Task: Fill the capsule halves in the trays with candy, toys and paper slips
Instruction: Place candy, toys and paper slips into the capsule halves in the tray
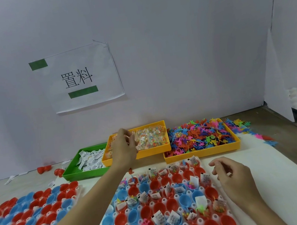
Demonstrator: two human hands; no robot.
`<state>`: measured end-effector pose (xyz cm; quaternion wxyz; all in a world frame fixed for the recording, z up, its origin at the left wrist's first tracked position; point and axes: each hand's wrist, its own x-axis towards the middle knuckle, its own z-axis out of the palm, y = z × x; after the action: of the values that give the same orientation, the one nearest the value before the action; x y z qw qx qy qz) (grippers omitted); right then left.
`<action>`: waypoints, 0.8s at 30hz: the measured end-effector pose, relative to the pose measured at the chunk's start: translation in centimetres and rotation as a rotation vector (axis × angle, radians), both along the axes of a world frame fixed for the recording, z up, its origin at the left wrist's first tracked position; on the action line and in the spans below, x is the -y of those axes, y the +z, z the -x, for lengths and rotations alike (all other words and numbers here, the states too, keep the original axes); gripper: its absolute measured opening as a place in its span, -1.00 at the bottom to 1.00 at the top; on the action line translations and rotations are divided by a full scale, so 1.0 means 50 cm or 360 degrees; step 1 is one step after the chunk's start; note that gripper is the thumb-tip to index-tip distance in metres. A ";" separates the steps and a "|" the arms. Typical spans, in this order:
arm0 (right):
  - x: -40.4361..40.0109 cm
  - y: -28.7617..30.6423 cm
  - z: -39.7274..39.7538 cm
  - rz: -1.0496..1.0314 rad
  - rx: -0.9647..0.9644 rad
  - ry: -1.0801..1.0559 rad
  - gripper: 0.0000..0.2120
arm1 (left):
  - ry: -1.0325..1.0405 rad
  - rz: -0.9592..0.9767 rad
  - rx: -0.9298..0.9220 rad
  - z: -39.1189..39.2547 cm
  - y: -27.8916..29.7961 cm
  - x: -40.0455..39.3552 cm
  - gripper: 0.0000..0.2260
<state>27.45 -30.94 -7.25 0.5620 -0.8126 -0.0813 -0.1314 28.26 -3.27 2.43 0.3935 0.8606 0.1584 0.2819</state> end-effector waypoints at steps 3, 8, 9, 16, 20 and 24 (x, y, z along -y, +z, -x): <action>0.000 0.000 0.004 0.0004 0.0007 0.0000 -0.77 | -0.0102 0.0035 0.0026 0.048 0.012 0.003 -0.91; 0.003 0.000 0.010 0.0020 -0.0010 -0.0025 -0.77 | -0.0309 0.0283 0.0035 0.160 0.015 0.013 -0.90; 0.004 -0.001 0.010 0.0025 -0.0015 -0.0031 -0.78 | -0.0288 0.0299 0.0029 0.184 0.008 0.013 -0.90; 0.005 0.002 0.013 0.0050 -0.0008 -0.0047 -0.78 | -0.0136 0.0254 -0.0131 0.288 -0.033 -0.020 -0.72; 0.006 0.000 0.017 0.0058 0.0002 -0.0047 -0.76 | -0.0158 0.0176 -0.0128 0.321 -0.038 -0.025 -0.75; 0.009 -0.001 0.023 0.0064 0.0030 -0.0050 -0.76 | -0.0235 0.0158 -0.0092 0.340 -0.045 -0.011 -0.83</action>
<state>26.30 -31.37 -7.28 0.5425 -0.8237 -0.0765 -0.1461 11.28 -2.72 0.17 0.4508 0.8571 0.1196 0.2190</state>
